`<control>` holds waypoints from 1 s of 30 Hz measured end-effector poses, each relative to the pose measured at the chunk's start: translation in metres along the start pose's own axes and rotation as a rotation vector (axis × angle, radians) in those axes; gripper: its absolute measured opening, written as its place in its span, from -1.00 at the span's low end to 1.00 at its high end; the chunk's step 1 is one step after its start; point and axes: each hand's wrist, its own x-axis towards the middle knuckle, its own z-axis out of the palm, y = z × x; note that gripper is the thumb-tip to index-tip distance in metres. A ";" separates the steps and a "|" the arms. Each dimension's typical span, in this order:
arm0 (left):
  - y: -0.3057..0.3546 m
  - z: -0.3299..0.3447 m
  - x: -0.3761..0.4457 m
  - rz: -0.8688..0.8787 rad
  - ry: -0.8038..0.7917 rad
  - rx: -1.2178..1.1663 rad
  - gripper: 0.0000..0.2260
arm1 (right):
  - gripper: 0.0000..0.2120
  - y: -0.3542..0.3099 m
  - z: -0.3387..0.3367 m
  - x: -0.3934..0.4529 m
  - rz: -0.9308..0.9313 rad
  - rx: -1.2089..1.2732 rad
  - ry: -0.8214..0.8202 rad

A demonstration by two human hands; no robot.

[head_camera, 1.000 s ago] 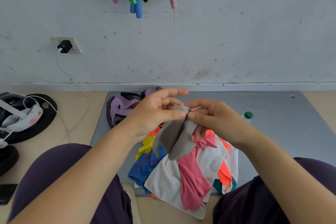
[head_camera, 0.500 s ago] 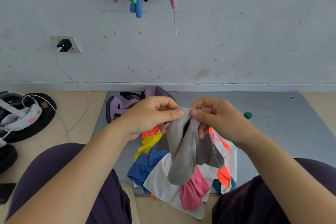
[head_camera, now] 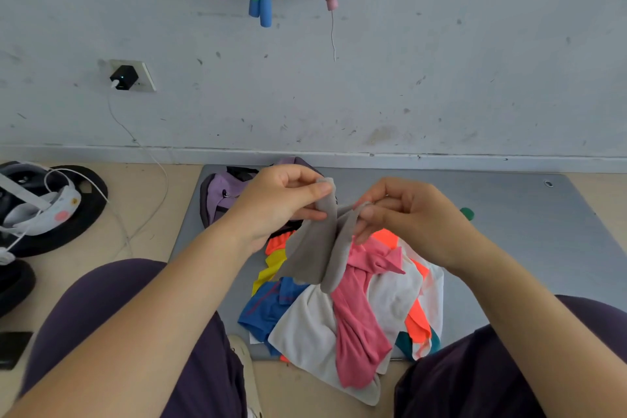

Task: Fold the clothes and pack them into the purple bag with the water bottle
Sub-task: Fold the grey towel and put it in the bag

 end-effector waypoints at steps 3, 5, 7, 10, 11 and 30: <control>-0.002 0.002 0.000 -0.009 -0.012 0.020 -0.86 | -0.93 0.001 0.000 -0.001 -0.043 -0.384 0.115; -0.002 0.004 0.000 -0.005 -0.009 0.030 -0.85 | -0.93 -0.003 -0.002 -0.005 -0.083 -0.553 0.110; -0.002 0.007 -0.001 -0.005 -0.008 0.035 -0.84 | -0.93 -0.009 -0.003 -0.010 -0.096 -0.393 -0.014; 0.000 0.012 -0.002 -0.016 -0.022 -0.008 -0.81 | -0.89 -0.016 0.003 -0.013 -0.093 0.031 -0.075; 0.000 0.014 -0.003 -0.024 -0.035 -0.027 -0.81 | -0.90 -0.016 0.006 -0.011 -0.107 0.029 -0.004; 0.010 0.019 -0.013 -0.074 -0.244 -0.103 -0.80 | -0.80 -0.009 0.007 -0.007 -0.174 -0.358 0.323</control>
